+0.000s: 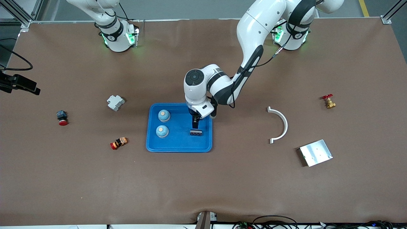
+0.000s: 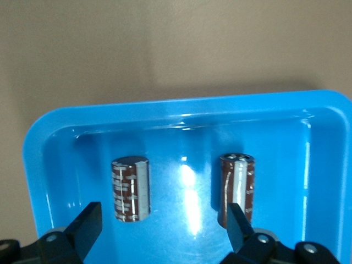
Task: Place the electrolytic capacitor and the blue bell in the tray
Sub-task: 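Raise the open left gripper away from the tray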
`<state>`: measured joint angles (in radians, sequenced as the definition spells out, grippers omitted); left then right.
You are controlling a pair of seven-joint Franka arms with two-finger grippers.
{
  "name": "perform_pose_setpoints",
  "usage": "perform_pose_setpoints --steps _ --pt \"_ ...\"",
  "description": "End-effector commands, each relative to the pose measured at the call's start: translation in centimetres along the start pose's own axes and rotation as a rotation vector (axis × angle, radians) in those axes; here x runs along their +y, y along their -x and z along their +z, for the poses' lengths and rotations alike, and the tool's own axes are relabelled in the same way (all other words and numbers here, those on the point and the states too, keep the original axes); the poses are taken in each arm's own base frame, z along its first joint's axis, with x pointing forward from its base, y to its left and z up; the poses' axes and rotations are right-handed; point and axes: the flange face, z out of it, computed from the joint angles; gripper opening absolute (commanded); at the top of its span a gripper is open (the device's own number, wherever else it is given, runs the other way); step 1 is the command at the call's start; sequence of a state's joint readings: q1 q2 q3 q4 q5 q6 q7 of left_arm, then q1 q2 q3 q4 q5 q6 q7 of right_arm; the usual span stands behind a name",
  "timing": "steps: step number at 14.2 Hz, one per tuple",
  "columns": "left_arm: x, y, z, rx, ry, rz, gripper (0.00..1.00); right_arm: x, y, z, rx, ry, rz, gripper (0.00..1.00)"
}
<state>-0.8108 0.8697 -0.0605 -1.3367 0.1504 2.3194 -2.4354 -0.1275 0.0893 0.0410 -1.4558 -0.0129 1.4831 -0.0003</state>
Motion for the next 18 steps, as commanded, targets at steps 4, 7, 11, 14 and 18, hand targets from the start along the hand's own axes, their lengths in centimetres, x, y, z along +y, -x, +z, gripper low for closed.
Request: perform_pose_setpoints --steps 4,7,11,14,18 --pt "0.9 -0.7 -2.2 0.019 0.022 0.035 1.0 0.1 0.0 -0.2 -0.001 -0.02 0.016 1.0" --pt "1.0 -1.0 -3.2 0.043 0.006 0.111 1.0 0.1 0.0 -0.2 -0.001 -0.02 0.016 1.0" --pt "1.3 -1.2 -5.0 0.049 0.001 0.179 1.0 0.1 0.0 -0.2 -0.001 -0.02 0.016 1.0" --pt "2.0 -2.1 -4.8 0.058 -0.003 0.17 1.0 0.1 0.0 -0.2 -0.001 -0.02 0.016 1.0" --pt "2.5 -3.3 -4.7 0.082 -0.033 0.253 1.0 0.1 0.0 -0.1 -0.003 -0.02 0.016 1.0"
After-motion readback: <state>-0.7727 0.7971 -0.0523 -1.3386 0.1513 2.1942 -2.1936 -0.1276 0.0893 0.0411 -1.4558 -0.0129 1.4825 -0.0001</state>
